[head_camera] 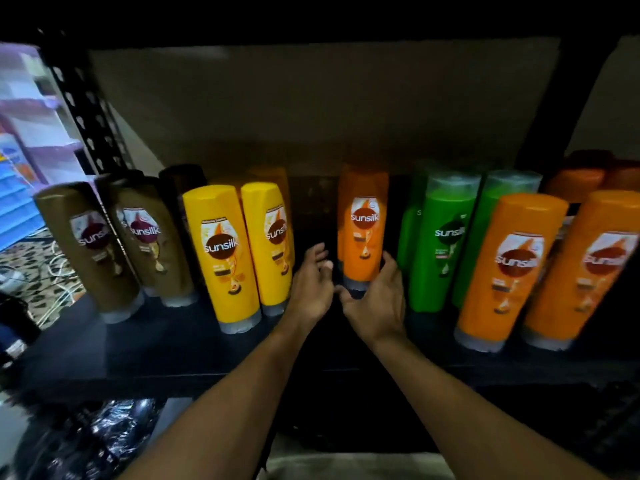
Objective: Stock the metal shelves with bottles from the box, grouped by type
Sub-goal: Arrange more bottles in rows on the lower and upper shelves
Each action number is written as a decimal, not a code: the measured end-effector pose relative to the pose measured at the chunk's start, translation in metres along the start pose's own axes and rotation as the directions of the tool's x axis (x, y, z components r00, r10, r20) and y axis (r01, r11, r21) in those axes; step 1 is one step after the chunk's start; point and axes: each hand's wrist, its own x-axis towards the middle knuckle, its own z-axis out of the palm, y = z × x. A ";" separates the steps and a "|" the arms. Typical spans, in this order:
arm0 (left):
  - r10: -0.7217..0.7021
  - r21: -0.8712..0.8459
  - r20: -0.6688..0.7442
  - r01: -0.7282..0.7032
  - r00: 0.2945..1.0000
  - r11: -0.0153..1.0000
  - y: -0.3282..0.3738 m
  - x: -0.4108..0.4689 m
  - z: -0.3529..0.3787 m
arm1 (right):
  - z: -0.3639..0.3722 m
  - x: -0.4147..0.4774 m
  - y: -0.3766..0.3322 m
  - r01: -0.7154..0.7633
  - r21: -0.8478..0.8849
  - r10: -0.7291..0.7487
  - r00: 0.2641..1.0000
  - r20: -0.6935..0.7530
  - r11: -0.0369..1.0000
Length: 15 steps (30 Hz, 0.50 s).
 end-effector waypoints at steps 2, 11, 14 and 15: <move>-0.027 -0.071 -0.005 0.026 1.000 0.997 0.000 0.016 0.008 | 0.011 0.012 0.000 -0.010 0.007 0.010 0.999 -0.046 1.000; -0.104 -0.276 0.033 0.109 0.994 0.955 0.002 0.044 0.019 | 0.018 0.017 -0.002 -0.072 0.040 0.078 0.982 -0.169 0.997; -0.109 -0.280 0.060 0.122 0.992 0.952 0.002 0.046 0.021 | 0.014 0.011 -0.002 -0.066 0.047 0.073 0.983 -0.170 0.997; -0.105 -0.281 0.065 0.119 0.992 0.952 0.002 0.046 0.022 | 0.014 0.008 -0.002 -0.063 0.052 0.071 0.982 -0.173 0.997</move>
